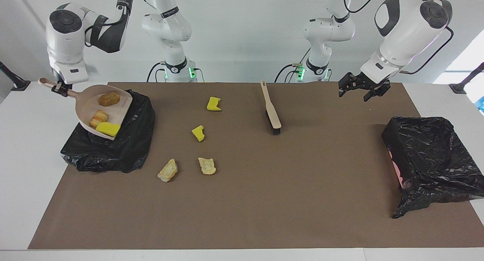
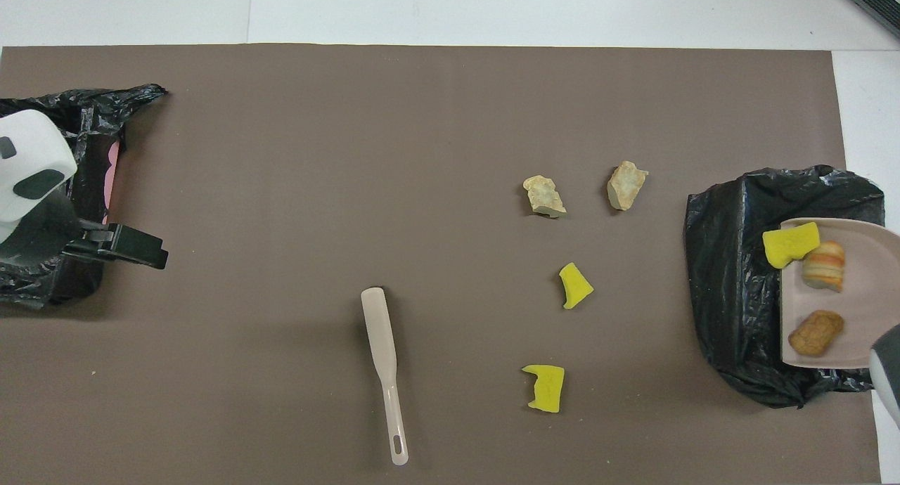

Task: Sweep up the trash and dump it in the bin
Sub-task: 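Tip the dustpan over the black bag with the right gripper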

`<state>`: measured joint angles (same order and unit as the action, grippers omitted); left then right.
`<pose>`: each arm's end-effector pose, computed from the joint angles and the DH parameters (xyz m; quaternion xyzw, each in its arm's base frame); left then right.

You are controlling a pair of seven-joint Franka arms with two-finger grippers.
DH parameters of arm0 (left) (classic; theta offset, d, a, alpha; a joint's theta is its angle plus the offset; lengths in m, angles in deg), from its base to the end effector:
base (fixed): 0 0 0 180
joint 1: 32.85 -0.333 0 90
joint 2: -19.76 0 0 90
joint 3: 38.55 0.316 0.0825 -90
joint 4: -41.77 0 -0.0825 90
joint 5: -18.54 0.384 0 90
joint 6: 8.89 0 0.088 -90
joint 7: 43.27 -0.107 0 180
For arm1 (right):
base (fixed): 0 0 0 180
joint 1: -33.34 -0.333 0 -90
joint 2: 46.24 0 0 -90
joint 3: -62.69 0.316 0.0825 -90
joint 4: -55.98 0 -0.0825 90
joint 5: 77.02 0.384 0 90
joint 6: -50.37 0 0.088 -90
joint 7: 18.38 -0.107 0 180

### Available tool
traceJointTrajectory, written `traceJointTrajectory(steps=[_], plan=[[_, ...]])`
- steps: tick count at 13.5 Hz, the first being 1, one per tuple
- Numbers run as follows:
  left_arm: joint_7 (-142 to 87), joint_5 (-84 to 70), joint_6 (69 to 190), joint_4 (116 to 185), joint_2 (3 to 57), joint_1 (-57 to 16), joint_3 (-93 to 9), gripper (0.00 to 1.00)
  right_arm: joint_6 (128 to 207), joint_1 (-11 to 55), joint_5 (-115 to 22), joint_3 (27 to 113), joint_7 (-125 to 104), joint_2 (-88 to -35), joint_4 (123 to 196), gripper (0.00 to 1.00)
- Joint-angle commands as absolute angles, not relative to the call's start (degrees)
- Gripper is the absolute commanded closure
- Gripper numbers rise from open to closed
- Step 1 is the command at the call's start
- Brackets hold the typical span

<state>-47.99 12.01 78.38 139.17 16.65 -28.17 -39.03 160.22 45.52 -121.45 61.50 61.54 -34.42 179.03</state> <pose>0.5254 -0.0602 0.5903 0.9929 -0.0850 -0.0613 0.0565 0.4716 -0.1635 0.5066 0.7016 0.6194 -0.2634 0.2338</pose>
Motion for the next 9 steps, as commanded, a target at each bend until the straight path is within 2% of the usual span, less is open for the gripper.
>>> traceJointTrajectory(steps=[1,4,9], plan=[[-48.10,12.83,77.33,137.74,17.65,-29.69,-39.69,0.00,155.67,42.66,-126.67,61.81,55.91,-32.09,180.26,1.00],[-48.19,12.83,77.33,137.74,17.65,-29.69,-39.69,0.00,149.79,40.63,-130.19,62.43,55.01,-32.00,179.21,1.00],[-48.19,12.83,77.33,137.74,17.65,-29.78,-39.69,0.00,146.69,40.63,-129.67,63.04,60.81,-32.35,173.41,1.00]])
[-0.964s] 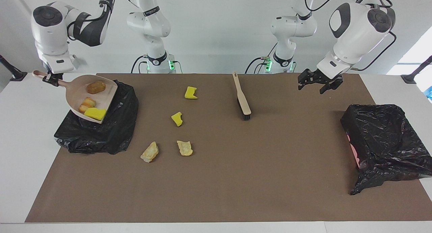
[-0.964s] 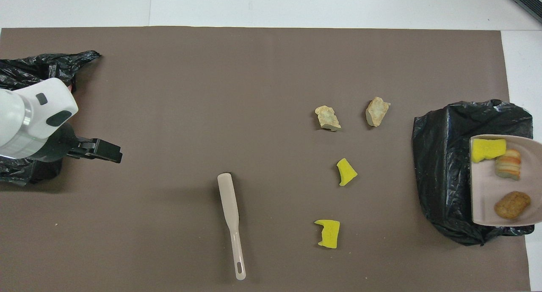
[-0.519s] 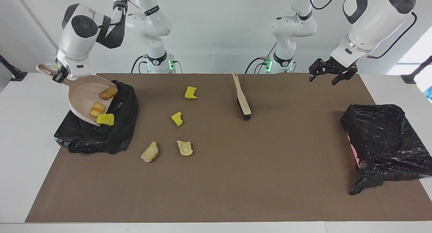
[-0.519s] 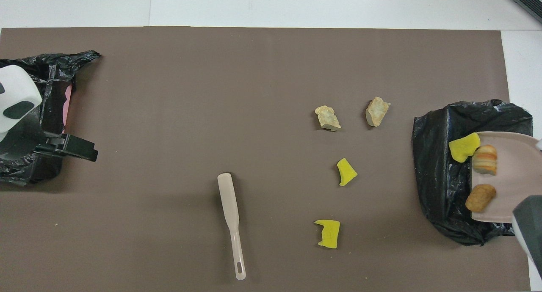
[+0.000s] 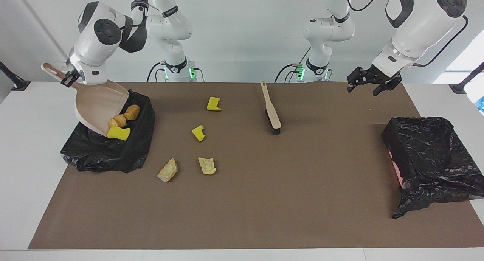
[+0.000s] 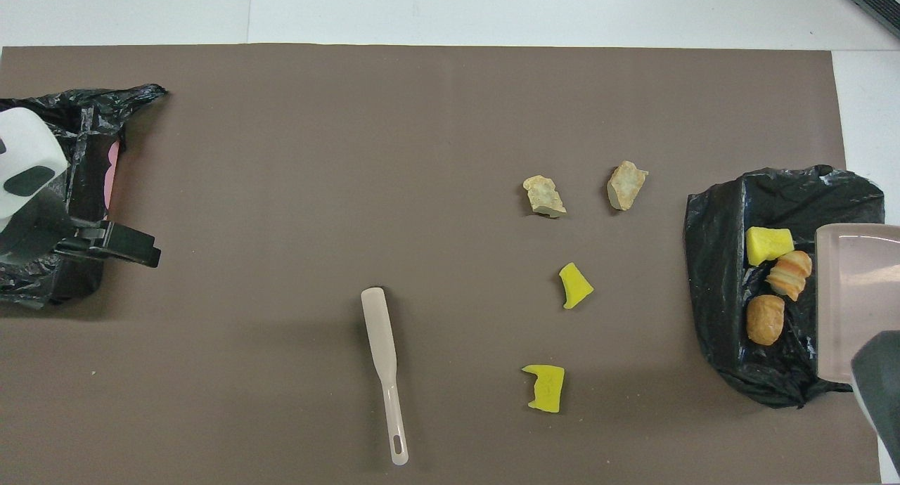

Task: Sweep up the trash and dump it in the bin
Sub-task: 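Tip the dustpan over the black bag with the right gripper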

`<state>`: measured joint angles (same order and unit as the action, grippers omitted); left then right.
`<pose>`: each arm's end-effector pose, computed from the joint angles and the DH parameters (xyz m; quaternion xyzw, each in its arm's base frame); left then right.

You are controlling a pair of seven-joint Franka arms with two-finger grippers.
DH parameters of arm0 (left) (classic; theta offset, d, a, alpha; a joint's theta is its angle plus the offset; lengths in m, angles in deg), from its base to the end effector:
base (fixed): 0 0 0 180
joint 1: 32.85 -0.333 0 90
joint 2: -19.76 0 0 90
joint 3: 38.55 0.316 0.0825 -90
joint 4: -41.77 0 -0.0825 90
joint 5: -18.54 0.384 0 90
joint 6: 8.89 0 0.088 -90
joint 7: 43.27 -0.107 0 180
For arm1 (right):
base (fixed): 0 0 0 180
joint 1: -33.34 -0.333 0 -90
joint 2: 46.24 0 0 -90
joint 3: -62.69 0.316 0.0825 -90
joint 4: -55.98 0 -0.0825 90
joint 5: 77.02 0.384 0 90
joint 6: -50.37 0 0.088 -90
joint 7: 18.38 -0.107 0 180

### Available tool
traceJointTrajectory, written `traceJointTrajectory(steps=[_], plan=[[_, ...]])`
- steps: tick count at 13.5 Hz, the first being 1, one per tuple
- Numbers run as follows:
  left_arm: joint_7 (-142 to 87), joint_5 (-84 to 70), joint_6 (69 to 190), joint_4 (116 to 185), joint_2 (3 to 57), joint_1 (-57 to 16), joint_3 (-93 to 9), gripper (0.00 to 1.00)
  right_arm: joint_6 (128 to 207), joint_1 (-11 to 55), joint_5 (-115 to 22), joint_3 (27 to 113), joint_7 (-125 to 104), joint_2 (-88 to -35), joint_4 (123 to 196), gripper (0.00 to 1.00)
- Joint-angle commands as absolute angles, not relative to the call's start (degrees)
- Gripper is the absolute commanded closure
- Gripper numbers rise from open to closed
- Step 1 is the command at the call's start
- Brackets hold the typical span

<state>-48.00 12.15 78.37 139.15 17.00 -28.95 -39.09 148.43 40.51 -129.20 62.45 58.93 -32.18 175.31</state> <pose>0.5277 -0.0535 0.5872 0.9933 -0.0787 -0.0639 0.0557 0.4653 -0.1352 0.5557 0.6839 0.5865 -0.3316 0.2799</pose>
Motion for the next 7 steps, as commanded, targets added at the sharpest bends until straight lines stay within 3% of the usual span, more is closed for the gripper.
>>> traceJointTrajectory(steps=[1,7], plan=[[-48.19,12.83,77.33,137.74,17.65,-29.69,-39.69,0.00,146.78,40.63,-129.58,63.13,60.98,-32.96,172.36,1.00],[-48.19,12.83,77.33,137.74,17.65,-29.69,-39.69,0.00,146.17,41.34,-124.93,63.04,60.63,-33.84,169.27,1.00]])
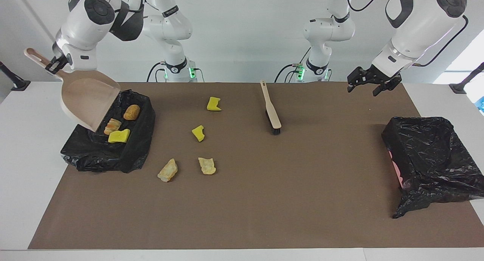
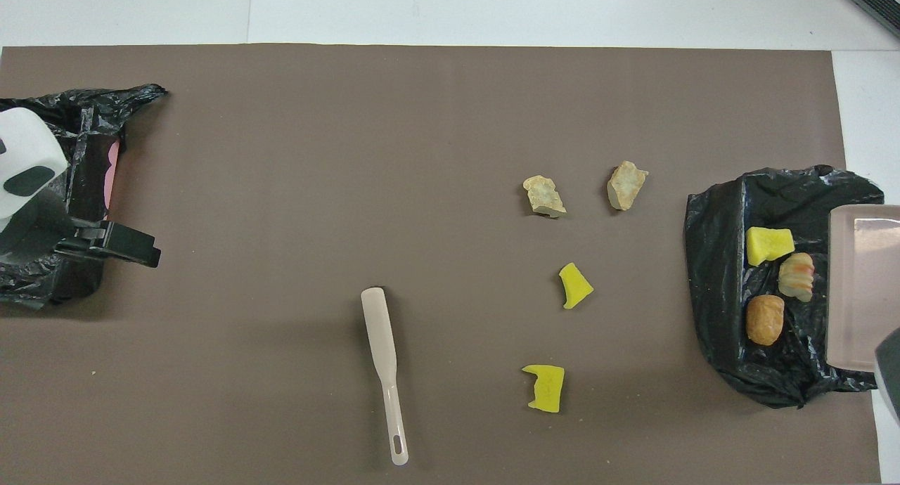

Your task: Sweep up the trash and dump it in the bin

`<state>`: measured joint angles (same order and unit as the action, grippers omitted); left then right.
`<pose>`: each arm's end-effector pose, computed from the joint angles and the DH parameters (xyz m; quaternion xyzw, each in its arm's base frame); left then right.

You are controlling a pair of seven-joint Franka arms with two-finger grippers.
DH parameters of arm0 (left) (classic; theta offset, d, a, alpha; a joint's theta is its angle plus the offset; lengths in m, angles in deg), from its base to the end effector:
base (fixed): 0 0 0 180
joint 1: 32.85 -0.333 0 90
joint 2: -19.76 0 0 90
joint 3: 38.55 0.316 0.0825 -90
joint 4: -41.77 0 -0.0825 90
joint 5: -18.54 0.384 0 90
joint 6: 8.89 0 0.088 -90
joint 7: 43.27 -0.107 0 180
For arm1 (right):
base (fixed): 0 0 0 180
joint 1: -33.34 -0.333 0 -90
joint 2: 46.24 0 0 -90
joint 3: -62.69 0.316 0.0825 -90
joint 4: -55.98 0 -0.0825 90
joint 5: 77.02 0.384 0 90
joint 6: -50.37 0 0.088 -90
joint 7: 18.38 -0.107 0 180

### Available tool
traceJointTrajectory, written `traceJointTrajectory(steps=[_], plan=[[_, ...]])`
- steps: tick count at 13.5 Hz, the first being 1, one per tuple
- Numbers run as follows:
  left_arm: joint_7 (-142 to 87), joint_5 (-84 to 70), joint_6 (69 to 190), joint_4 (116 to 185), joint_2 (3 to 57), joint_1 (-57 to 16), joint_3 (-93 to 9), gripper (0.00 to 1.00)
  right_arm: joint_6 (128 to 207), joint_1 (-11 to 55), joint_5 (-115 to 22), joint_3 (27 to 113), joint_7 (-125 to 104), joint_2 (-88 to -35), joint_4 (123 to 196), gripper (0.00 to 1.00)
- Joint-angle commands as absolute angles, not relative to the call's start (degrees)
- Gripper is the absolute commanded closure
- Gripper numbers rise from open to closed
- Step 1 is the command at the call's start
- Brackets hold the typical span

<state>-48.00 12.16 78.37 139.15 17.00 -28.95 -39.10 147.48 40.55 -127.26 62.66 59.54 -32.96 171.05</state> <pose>0.5276 -0.0536 0.5872 0.9933 -0.0788 -0.0639 0.0556 0.4733 -0.1340 0.5816 0.6977 0.5802 -0.3105 0.2833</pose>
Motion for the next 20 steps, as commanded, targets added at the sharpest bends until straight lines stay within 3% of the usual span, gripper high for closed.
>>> traceJointTrajectory(steps=[1,6,14,20], plan=[[-48.19,12.83,77.33,137.74,17.65,-29.69,-39.69,0.00,146.17,41.07,-124.92,63.04,59.76,-34.11,168.75,1.00],[-48.19,12.83,77.33,137.74,17.65,-29.69,-39.69,0.00,144.23,40.63,-122.64,63.13,59.23,-38.23,161.28,1.00],[-48.19,12.83,77.33,137.74,17.65,-29.69,-39.69,0.00,145.20,40.55,-110.88,63.22,49.85,-39.73,158.46,1.00],[-48.19,12.83,77.33,137.74,17.65,-29.78,-39.69,0.00,150.82,32.65,-97.08,63.57,25.43,-41.57,158.46,1.00]])
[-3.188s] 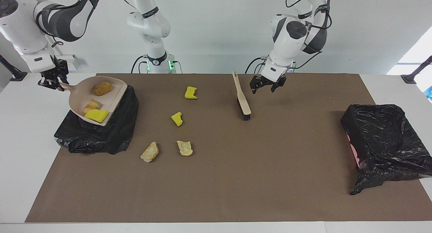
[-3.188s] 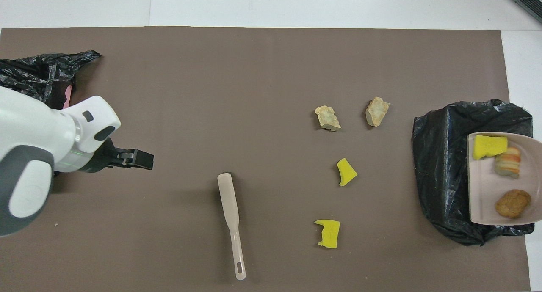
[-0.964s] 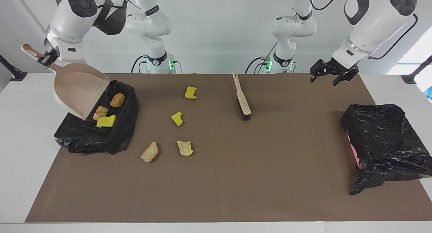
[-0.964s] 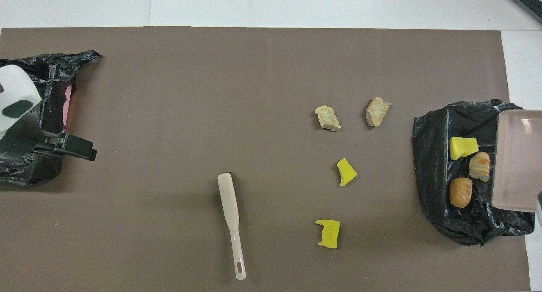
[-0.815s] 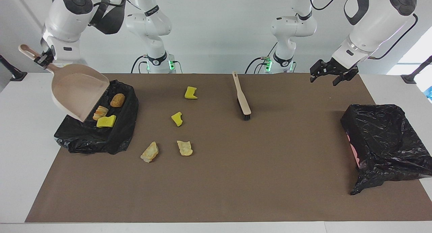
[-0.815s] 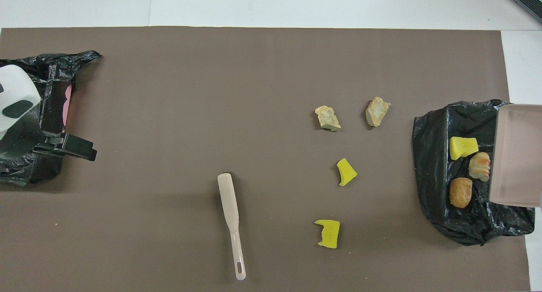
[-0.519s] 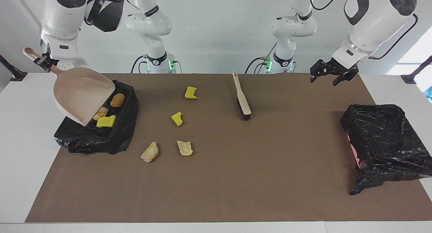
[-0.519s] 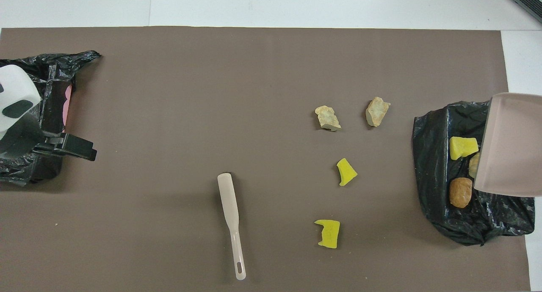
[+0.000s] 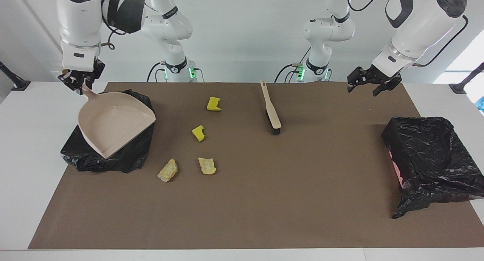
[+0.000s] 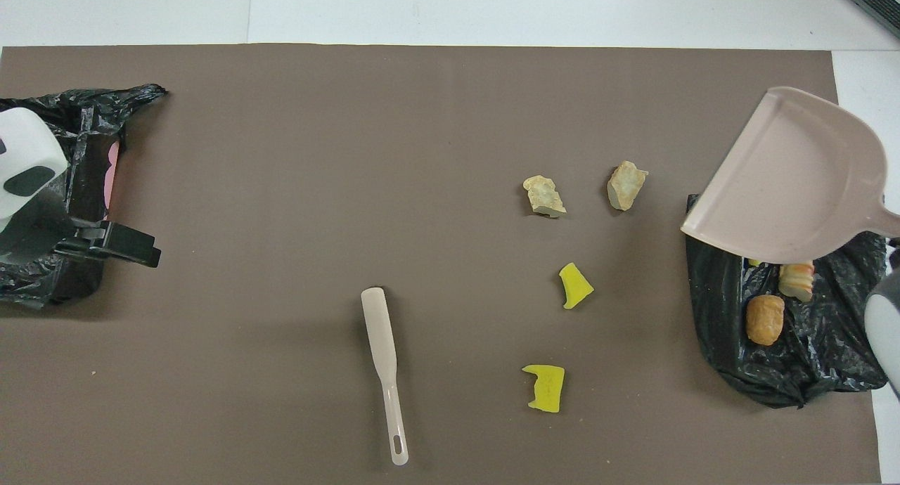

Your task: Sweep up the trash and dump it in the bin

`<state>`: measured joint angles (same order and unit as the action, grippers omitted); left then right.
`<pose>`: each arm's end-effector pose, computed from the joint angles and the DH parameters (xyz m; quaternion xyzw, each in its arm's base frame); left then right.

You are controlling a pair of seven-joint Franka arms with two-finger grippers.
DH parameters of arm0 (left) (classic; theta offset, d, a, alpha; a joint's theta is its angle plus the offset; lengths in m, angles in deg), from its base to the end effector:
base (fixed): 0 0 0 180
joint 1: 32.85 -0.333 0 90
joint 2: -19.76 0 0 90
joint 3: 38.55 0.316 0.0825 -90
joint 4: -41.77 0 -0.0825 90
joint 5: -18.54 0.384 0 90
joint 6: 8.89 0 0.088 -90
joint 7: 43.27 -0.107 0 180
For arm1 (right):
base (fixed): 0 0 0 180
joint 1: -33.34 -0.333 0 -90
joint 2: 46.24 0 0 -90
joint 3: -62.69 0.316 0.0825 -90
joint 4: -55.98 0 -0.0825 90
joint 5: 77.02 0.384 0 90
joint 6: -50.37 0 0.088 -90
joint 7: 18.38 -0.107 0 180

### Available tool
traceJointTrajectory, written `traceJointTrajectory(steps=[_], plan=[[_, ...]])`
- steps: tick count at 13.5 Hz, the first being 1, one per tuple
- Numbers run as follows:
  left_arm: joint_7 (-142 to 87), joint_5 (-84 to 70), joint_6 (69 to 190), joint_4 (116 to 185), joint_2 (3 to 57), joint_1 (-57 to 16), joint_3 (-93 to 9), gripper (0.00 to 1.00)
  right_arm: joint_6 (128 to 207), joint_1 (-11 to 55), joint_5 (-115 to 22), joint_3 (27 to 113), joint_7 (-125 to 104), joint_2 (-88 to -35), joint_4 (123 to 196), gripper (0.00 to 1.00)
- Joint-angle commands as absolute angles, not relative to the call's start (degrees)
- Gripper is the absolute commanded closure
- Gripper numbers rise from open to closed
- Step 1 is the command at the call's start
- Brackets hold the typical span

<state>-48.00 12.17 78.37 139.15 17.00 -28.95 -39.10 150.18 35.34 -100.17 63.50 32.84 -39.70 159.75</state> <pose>0.5276 -0.0535 0.5872 0.9933 -0.0788 -0.0640 0.0555 0.5301 -0.0462 0.5942 0.8748 0.4410 -0.0682 0.1885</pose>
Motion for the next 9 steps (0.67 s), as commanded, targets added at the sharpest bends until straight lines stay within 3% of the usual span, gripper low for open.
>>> traceJointTrajectory(steps=[1,9], plan=[[-48.19,12.83,77.33,137.74,17.65,-29.69,-39.69,0.00,151.87,30.02,-95.32,63.74,19.21,-42.88,157.94,1.00],[-48.19,12.83,77.33,137.74,17.65,-29.69,-39.69,0.00,150.92,16.40,-90.04,63.92,-17.81,-67.03,132.92,1.00]])
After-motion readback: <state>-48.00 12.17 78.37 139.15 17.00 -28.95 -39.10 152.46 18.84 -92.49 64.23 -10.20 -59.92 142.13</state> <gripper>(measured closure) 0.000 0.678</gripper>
